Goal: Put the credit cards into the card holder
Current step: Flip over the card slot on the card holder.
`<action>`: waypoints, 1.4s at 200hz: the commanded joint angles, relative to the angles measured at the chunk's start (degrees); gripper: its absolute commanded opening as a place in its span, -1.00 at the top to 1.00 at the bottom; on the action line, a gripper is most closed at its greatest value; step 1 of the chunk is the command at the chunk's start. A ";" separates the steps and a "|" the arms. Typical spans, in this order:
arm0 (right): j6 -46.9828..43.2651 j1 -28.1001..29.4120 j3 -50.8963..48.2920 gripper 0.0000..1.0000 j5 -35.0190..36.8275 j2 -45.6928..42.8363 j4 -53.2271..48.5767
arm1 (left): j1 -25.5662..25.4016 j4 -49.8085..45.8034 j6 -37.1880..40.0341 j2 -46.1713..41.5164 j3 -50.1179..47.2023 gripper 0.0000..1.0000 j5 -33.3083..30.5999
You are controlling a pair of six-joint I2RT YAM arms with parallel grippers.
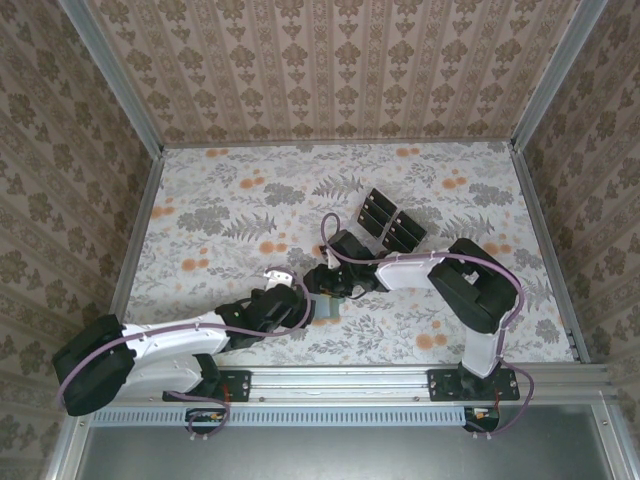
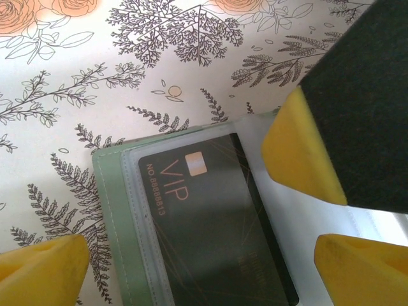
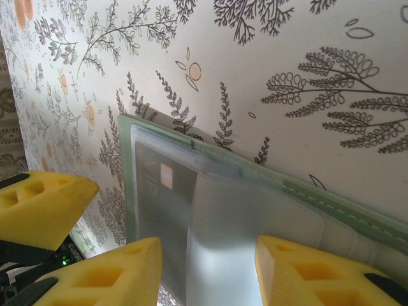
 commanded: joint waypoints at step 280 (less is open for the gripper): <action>-0.48 -0.13 -4.90 0.08 4.98 -10.06 -2.45 | -0.84 -0.83 -4.12 7.47 -0.28 -1.00 -5.40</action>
